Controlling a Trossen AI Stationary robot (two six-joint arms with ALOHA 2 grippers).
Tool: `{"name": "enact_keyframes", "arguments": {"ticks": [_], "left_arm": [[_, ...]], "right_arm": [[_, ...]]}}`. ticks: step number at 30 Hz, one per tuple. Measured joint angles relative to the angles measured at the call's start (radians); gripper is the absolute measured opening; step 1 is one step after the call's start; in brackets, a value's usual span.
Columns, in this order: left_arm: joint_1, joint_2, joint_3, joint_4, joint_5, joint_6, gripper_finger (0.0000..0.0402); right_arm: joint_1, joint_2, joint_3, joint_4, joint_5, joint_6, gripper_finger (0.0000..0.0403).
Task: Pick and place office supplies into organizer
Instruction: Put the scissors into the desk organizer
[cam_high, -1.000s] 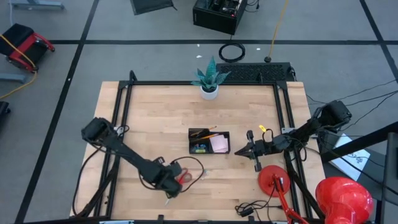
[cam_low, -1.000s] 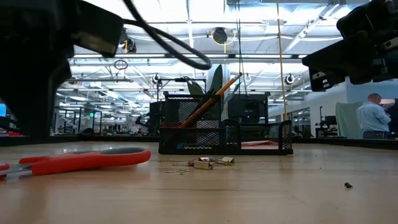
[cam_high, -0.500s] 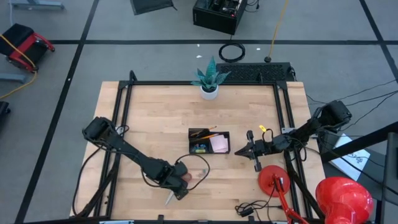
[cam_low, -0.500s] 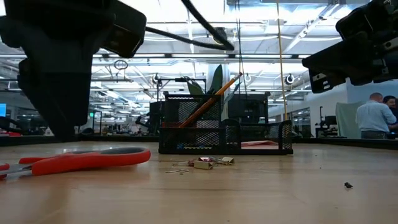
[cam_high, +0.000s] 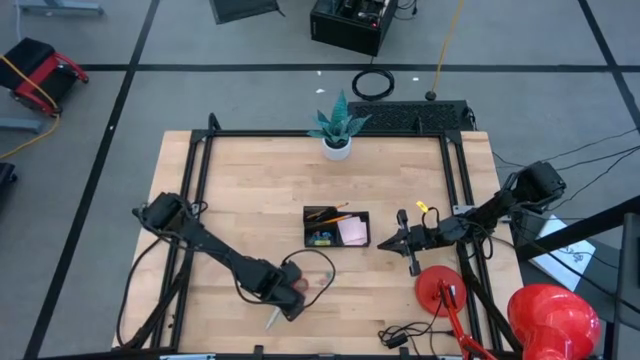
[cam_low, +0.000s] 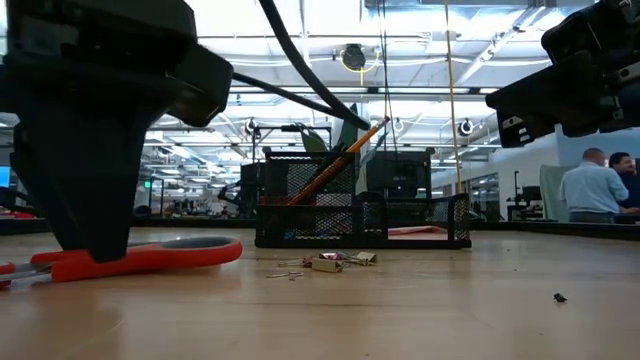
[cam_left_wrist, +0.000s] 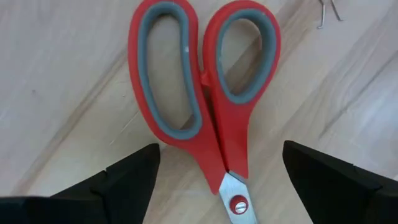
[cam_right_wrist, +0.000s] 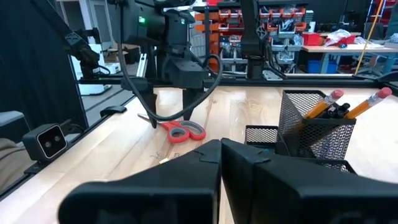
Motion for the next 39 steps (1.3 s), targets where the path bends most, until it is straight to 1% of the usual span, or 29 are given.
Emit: {"name": "enact_keyframes", "arguments": {"ticks": [6, 9, 18, 24, 27, 30, 33, 36, 39], "left_arm": [[0.01, 0.01, 0.001, -0.015, 0.011, 0.004, 0.0351], [0.013, 0.011, 0.0, -0.041, 0.012, 0.005, 0.0341], [0.001, 0.019, -0.002, -0.072, -0.054, 0.027, 0.0248], [-0.003, 0.024, -0.002, -0.092, -0.067, 0.061, 0.0191], [-0.007, 0.024, -0.003, -0.097, -0.074, 0.113, 0.0163], [-0.011, 0.024, -0.003, -0.092, -0.075, 0.196, 0.0133], [-0.013, 0.024, -0.005, -0.067, -0.094, 0.291, 0.0111], [-0.02, 0.022, -0.008, -0.039, -0.123, 0.366, 0.0106], [-0.021, 0.02, -0.008, -0.022, -0.142, 0.394, 0.0116]], "right_arm": [[0.0, 0.0, 0.0, 0.0, 0.0, 0.0, 0.0], [0.0, 0.0, 0.0, 0.0, 0.0, 0.0, 0.0], [0.0, 0.0, 0.0, -0.003, 0.0, 0.013, 0.0], [0.0, 0.0, 0.0, -0.013, 0.0, 0.028, 0.0], [0.0, 0.0, 0.0, -0.017, 0.0, 0.034, 0.0], [0.0, 0.0, 0.0, -0.021, 0.0, 0.04, 0.0], [0.0, 0.0, 0.0, -0.02, 0.0, 0.041, 0.0], [0.0, 0.0, 0.0, -0.02, 0.0, 0.041, 0.0], [0.0, 0.0, 0.0, -0.021, 0.0, 0.042, 0.0]]}}
